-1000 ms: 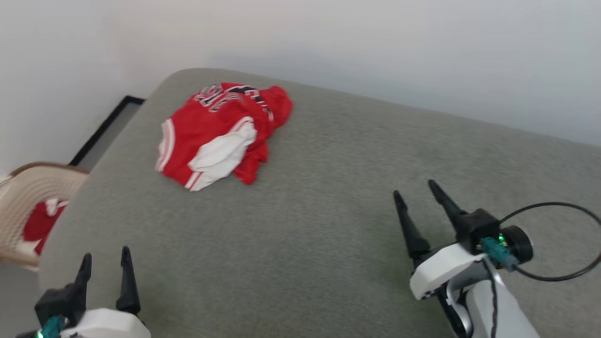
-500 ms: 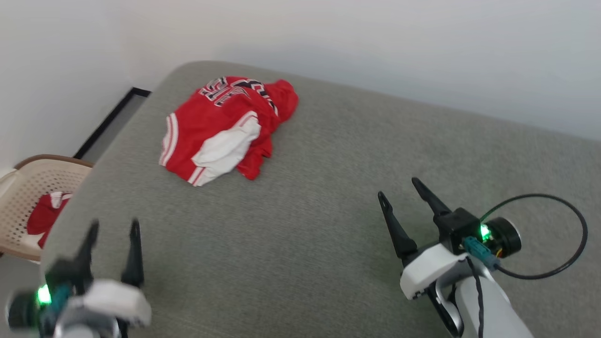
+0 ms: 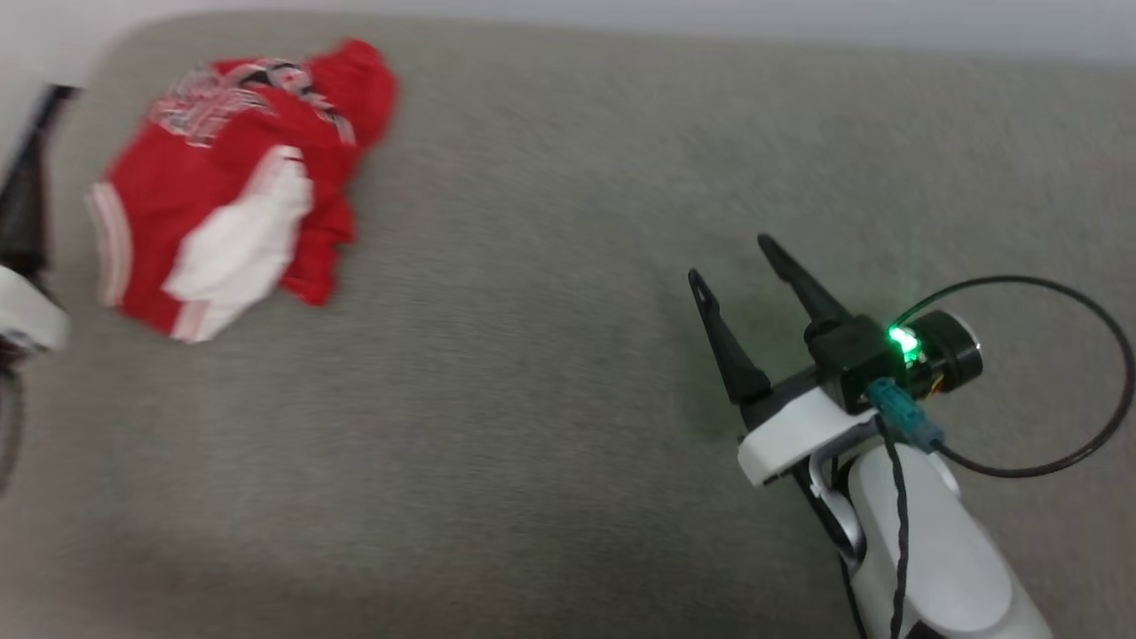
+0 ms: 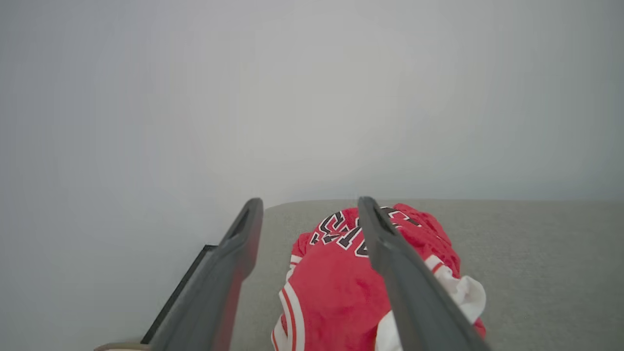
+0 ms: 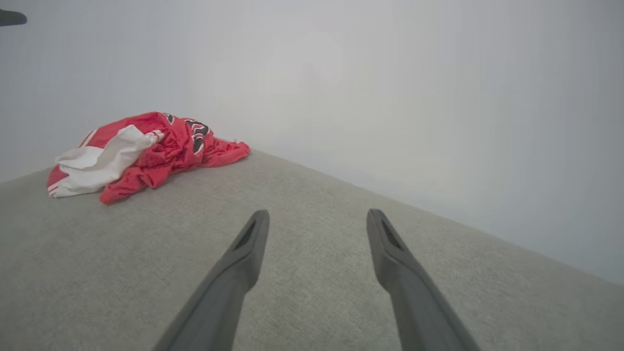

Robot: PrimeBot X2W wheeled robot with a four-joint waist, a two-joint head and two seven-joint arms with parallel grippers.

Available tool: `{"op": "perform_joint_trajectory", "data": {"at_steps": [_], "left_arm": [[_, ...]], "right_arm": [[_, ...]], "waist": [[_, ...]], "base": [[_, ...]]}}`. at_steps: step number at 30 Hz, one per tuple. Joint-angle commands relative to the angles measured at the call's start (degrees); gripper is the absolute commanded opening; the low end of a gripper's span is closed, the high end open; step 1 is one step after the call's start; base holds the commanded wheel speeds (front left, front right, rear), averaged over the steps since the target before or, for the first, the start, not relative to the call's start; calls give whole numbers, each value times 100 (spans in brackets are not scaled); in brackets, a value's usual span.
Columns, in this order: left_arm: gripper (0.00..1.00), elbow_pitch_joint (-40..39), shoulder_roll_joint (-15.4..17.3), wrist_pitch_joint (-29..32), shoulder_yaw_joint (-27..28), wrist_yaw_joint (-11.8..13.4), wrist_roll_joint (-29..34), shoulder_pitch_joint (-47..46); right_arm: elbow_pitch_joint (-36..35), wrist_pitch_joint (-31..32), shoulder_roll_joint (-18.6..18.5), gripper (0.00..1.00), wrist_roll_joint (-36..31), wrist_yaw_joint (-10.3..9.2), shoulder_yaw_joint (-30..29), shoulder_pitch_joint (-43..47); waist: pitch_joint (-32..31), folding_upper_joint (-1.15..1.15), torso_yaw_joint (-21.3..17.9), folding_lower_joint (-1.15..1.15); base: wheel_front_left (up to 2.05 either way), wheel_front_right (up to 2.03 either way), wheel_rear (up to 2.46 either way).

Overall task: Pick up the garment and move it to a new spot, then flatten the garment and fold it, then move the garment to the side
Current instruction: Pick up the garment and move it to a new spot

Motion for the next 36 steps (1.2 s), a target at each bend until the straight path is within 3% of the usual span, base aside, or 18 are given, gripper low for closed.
{"op": "perform_joint_trajectory", "data": {"at_steps": [1,8,13,19,23,24,25,26,32,36], "left_arm": [[100,188,215,249,-272,12,-490,-259],[100,358,1220,2065,-1496,13,-2497,-781],[100,343,1756,2637,-1981,14,-3069,-861],[100,577,1920,3347,-2383,10,-3869,-880],[100,549,1806,3441,-2660,8,-4139,-814],[45,554,1793,3358,-2680,8,-4182,-815],[16,537,1801,3245,-2710,8,-4191,-832],[0,519,1833,3095,-2743,7,-4166,-861],[0,301,1963,2274,-2891,1,-4156,-1230],[0,-154,1981,2130,-3072,2,-4348,-1399]], "right_arm": [[-122,-30,1,100,-4,-6,10,-126],[-454,-29,2,100,13,-6,156,-289],[-661,-30,1,100,30,-6,275,-329],[-912,-30,2,100,-81,-6,380,-304],[-1020,-30,-1,100,-88,-6,430,-273],[-1035,-29,1,100,-49,-6,449,-268],[-1050,-30,1,100,-35,-6,460,-266],[-1056,-29,1,100,-10,-6,457,-260],[-946,-30,-4,100,87,-6,364,-174],[-883,-30,-3,100,319,-6,257,-76]], "waist": [[681,0,-638,0],[1174,0,-1156,0],[1390,0,-1385,0],[1633,0,-1590,0],[1684,0,-1624,0],[1671,0,-1625,0],[1652,0,-1617,0],[1620,0,-1601,0],[1206,0,-1403,0],[823,0,-1287,0]], "base": [[0,0,0],[0,0,0],[0,0,0],[0,0,0],[0,0,0],[0,0,0],[0,0,0],[0,0,0],[0,0,0],[0,0,0]]}}
